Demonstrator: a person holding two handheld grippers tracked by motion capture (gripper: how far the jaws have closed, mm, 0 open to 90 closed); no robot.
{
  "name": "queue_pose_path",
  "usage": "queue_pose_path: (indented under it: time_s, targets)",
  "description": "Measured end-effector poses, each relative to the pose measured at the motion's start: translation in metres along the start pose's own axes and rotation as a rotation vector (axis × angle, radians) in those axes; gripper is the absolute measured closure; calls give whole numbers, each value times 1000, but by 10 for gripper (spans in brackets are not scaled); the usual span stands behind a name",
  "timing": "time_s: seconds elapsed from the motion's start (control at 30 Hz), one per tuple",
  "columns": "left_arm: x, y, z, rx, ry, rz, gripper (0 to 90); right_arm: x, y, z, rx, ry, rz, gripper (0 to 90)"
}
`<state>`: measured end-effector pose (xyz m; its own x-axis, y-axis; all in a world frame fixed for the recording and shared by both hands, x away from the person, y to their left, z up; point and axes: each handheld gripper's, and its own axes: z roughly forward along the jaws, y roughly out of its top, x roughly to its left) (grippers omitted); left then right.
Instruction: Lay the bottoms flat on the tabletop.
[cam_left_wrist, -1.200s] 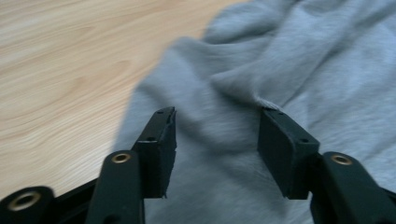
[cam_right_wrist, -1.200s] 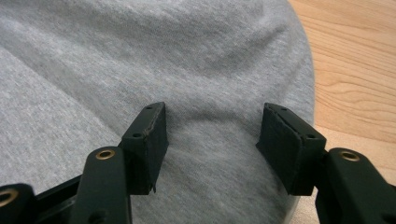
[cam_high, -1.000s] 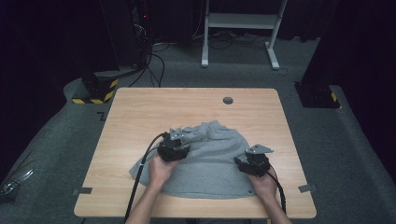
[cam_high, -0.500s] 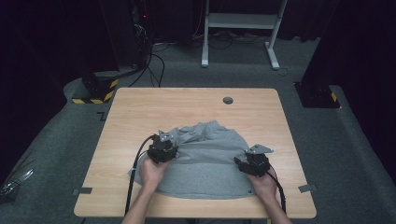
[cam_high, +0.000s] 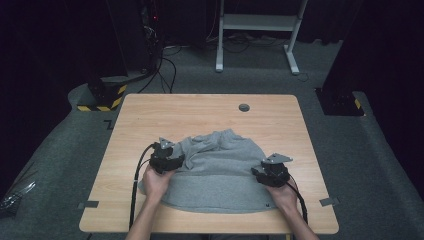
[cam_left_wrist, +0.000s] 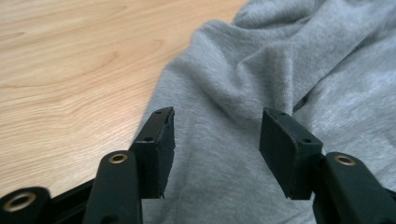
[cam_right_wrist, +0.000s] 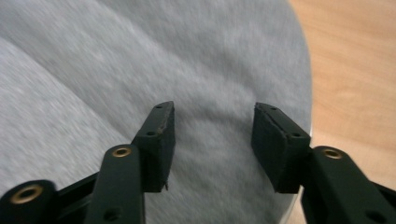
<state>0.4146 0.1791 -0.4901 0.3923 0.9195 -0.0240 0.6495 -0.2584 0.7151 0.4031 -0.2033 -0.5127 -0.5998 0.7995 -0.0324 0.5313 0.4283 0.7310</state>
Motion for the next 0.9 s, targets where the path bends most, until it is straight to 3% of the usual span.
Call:
queue_pose_path:
  time_s: [0.1,0.23,0.3,0.4,0.43,0.47,0.5,0.6,0.77,0.8,0.9]
  targets:
    - [-3,0,9,19,-4,3,448,0,15,-4,-33,16,3,479]
    - [-8,1,19,52,-7,6,468,-2,37,6,-13,9,6,468]
    - [-11,0,24,70,-1,13,509,-5,42,14,-4,15,33,475]
    - [-12,0,26,83,11,29,636,-8,44,23,19,33,61,550]
    - [-13,1,26,87,-4,22,703,-7,43,31,57,44,45,666]
    - [-13,1,26,87,-4,22,752,-7,43,31,57,44,45,666]
    - [-13,1,25,90,3,39,801,-7,40,37,101,42,9,748]
    - [-12,1,22,97,8,43,833,-10,39,33,98,40,-13,880]
    - [-4,1,-5,20,0,19,838,-14,35,11,65,21,-52,890]
    - [-4,1,-5,20,0,19,838,-14,35,11,65,21,-52,890]
    - [-1,-9,-24,13,14,35,838,-19,26,-11,47,14,-85,890]
